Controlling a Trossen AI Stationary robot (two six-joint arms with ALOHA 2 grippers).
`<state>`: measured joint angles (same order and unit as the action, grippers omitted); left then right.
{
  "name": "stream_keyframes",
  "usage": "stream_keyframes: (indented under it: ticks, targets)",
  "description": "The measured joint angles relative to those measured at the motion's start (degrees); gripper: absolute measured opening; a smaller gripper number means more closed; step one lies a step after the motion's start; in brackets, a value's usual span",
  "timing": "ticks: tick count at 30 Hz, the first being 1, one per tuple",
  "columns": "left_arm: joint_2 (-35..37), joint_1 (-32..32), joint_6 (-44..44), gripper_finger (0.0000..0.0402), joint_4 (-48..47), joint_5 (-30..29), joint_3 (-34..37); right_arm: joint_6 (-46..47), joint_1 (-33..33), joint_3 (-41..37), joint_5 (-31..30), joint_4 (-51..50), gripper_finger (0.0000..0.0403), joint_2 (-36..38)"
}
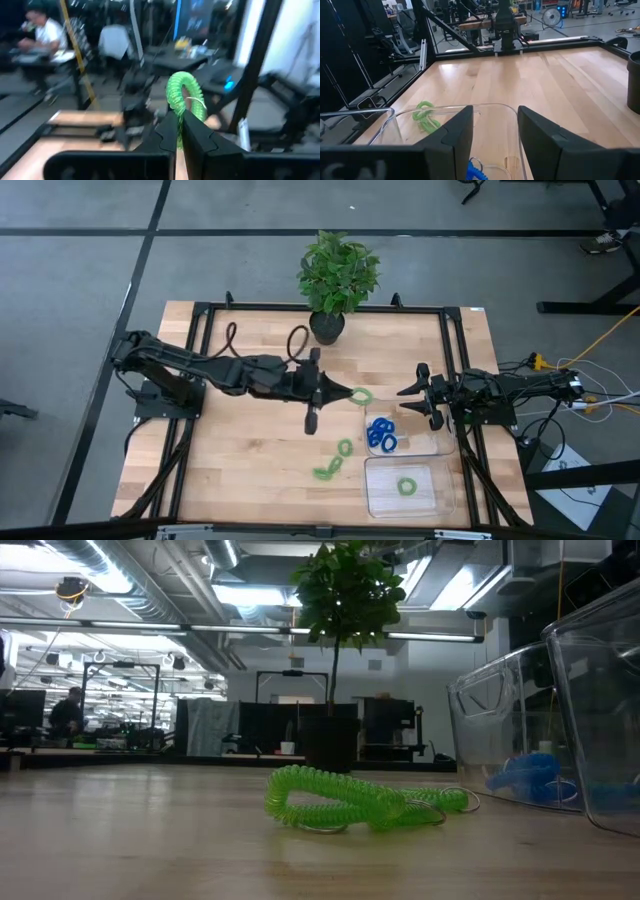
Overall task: Sort spring keychains
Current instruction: Put the green spring keychain in the bottom transparent bin
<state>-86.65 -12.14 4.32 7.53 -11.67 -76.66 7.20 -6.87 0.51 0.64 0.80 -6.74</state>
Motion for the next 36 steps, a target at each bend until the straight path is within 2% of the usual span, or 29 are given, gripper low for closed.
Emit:
stream_keyframes:
  ticks: [6, 20, 24, 30, 36]
  targets:
    - [0.0, 0.0, 0.4, 0.0006, 5.7, 3.8, 0.0, 0.0, 0.0, 0.0, 0.0, 0.0, 0.0154, 0.0]
    - [0.0, -0.3, 1.1, 0.0005, 6.6, 3.8, 0.0, 0.0, 0.0, 0.0, 0.0, 0.0, 0.0154, 0.0]
    - [-1.2, -0.7, 1.1, 0.0005, 9.3, 3.8, -0.4, 0.0, 0.0, 0.0, 0.0, 0.0, 0.0154, 0.0]
    - [-6.4, -2.6, -1.3, 0.0005, 9.2, 3.9, -6.2, 0.0, 0.0, 0.0, 0.0, 0.0, 0.0154, 0.0]
    - [-13.9, -4.0, -4.2, 0.0004, 5.4, 5.7, -15.3, 0.0, 0.0, 0.0, 0.0, 0.0, 0.0154, 0.0]
